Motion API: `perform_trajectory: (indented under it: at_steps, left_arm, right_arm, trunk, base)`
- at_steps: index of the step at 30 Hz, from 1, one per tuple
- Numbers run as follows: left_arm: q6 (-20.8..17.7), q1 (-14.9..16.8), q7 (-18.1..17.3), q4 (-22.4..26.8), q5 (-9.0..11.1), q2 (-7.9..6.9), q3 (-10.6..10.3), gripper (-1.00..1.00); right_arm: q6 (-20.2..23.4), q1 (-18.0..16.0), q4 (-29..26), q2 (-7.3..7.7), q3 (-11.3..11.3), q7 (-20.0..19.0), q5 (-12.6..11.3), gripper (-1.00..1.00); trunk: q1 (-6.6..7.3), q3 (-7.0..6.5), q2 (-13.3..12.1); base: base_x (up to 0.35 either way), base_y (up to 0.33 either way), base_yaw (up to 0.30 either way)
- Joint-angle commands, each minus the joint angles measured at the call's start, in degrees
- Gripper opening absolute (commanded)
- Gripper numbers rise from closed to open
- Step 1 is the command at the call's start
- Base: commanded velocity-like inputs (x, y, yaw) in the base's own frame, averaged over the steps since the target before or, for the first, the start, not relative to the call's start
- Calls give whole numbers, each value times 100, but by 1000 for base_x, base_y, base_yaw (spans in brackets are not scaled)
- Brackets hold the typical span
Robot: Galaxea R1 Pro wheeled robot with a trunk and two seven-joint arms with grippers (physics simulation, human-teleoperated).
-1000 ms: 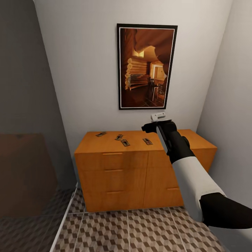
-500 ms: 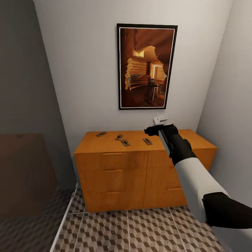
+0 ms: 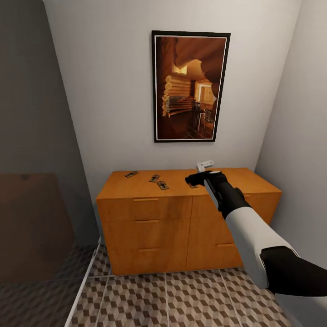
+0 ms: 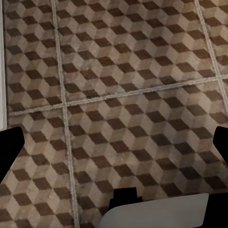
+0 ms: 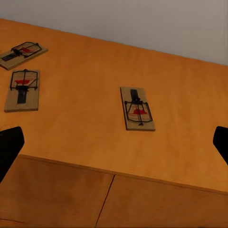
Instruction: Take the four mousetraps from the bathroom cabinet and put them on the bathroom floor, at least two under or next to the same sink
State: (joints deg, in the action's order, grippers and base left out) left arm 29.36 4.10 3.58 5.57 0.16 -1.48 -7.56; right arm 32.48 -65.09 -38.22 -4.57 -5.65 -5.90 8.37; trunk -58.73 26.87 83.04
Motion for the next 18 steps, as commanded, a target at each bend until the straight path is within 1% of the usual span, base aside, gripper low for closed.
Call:
perform_trajectory:
  at_steps: [1, 10, 18]
  left_arm:
    - [17, 3, 37, -3, 1, -2, -46, 100]
    - [17, 3, 37, -3, 1, -2, -46, 100]
    - [13, 3, 37, -3, 1, -2, -46, 100]
  right_arm:
    - [-1, -3, 24, -2, 2, -43, 61, 100]
    - [-259, -3, 270, -2, 2, -51, 58, 100]
    - [-461, -3, 369, 4, 4, -52, 11, 100]
  trunk:
    - [0, 6, 3]
    - [0, 6, 3]
    - [0, 6, 3]
  base:
    - [0, 0, 0]
    - [0, 0, 0]
    - [0, 0, 0]
